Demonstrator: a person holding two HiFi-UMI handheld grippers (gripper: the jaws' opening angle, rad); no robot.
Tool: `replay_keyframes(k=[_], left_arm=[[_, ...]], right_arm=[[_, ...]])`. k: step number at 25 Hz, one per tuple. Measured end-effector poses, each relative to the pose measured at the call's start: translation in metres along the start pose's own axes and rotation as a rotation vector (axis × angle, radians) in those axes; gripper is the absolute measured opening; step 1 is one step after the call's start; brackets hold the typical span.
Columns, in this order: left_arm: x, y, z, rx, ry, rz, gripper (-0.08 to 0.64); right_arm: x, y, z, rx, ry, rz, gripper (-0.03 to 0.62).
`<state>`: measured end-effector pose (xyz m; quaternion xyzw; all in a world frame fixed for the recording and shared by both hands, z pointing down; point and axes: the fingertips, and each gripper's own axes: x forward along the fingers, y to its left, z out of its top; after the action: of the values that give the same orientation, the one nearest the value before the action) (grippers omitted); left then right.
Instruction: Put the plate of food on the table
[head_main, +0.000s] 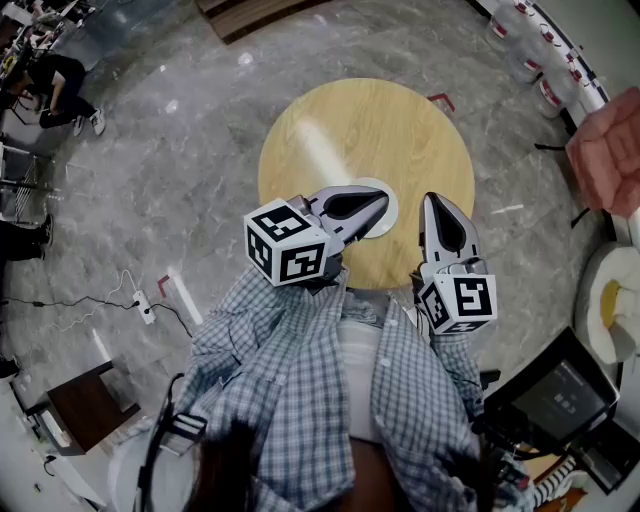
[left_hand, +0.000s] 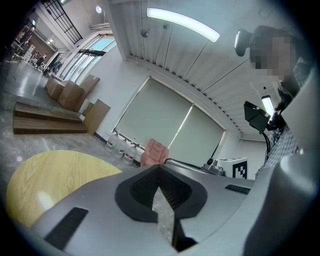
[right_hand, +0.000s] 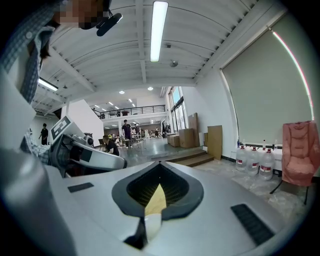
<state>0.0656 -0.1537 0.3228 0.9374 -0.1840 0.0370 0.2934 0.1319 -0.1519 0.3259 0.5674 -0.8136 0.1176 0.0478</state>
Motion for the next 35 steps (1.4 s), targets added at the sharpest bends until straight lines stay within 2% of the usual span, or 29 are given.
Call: replay_keyframes(k=[9,35], left_arm=[[0.001,-0.005,0.000,0.034,0.018,-0.013,0.008],[0.004,-0.010,-0.011,0.039,0.058,-0.006,0.008]], right_arm=[[0.002,0.000,-0.001,-0.012,0.015,-0.011,0.006],[0.000,0.004,-0.010,-0.021,0.050,0.011,0.006]])
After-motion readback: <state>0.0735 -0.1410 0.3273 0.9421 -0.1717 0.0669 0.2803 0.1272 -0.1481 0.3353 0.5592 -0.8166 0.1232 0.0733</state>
